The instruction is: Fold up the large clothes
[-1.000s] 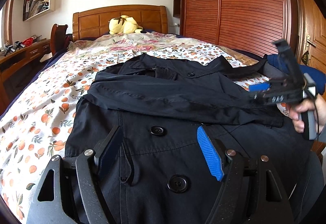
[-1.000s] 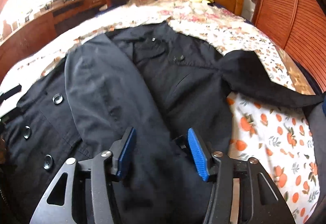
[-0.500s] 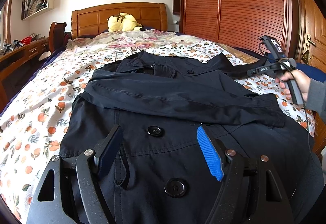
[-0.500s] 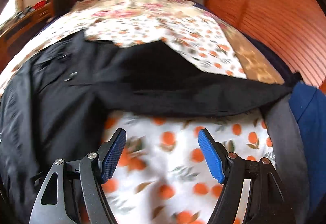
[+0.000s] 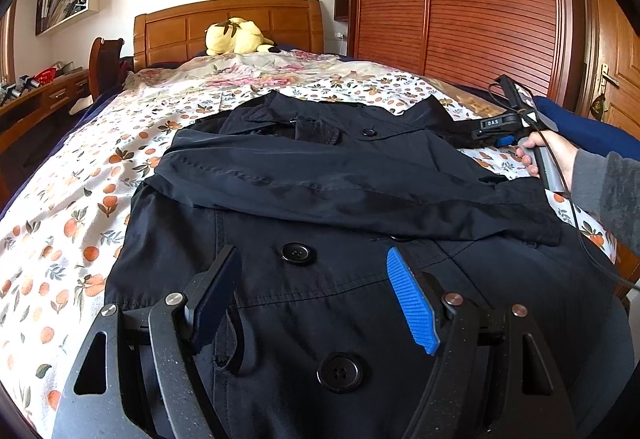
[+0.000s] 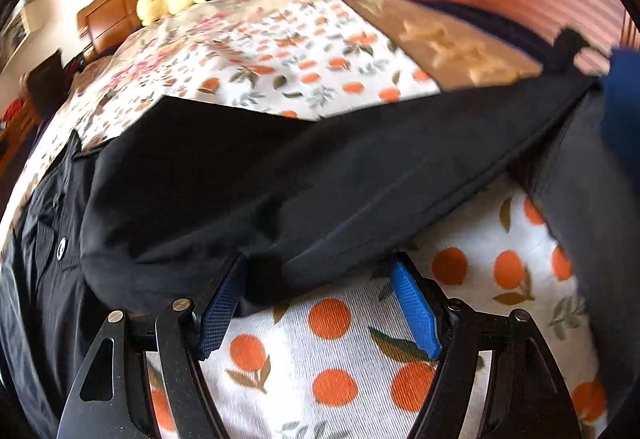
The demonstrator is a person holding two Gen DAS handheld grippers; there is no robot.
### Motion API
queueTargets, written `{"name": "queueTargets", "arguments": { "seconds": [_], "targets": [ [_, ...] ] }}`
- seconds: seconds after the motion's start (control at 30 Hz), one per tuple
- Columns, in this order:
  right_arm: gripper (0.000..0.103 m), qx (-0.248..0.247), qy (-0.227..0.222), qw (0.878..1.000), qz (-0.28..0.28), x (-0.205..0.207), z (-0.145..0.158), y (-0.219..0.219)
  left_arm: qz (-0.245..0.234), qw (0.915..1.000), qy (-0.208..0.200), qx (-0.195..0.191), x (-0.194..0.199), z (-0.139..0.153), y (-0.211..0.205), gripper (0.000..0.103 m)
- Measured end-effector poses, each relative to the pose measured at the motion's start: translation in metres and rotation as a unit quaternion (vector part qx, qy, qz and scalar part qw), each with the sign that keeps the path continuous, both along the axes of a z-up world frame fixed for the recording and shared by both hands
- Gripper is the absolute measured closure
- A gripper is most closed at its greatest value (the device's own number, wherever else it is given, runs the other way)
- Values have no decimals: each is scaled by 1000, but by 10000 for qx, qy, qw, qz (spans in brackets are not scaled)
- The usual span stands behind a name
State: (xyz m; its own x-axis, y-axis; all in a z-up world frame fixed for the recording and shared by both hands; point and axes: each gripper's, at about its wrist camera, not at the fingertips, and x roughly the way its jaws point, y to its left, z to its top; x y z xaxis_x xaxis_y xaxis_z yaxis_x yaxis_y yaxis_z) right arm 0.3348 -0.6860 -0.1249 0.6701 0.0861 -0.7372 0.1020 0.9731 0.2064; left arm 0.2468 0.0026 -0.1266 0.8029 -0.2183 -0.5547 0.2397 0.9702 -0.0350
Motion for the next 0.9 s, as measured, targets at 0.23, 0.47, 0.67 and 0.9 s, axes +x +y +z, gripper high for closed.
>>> {"name": "queueTargets", "arguments": {
  "seconds": [0.23,0.47,0.67,0.9],
  "targets": [
    [95,-672,-316,9968,291,8,17,20,4,10000,16,-11,1,0,0,27],
    [98,-993,-1265,9836,816,-26,78,61,14,10000,-13,20,-1,0,1,27],
    [98,-1020,-1777,9613,1841,-84,113,115,45,10000,-21,31,-1,1,0,27],
    [98,-863,-1466,9485,2671,-144,100,156,76,9999,-50,48,-3,0,-1,27]
  ]
}}
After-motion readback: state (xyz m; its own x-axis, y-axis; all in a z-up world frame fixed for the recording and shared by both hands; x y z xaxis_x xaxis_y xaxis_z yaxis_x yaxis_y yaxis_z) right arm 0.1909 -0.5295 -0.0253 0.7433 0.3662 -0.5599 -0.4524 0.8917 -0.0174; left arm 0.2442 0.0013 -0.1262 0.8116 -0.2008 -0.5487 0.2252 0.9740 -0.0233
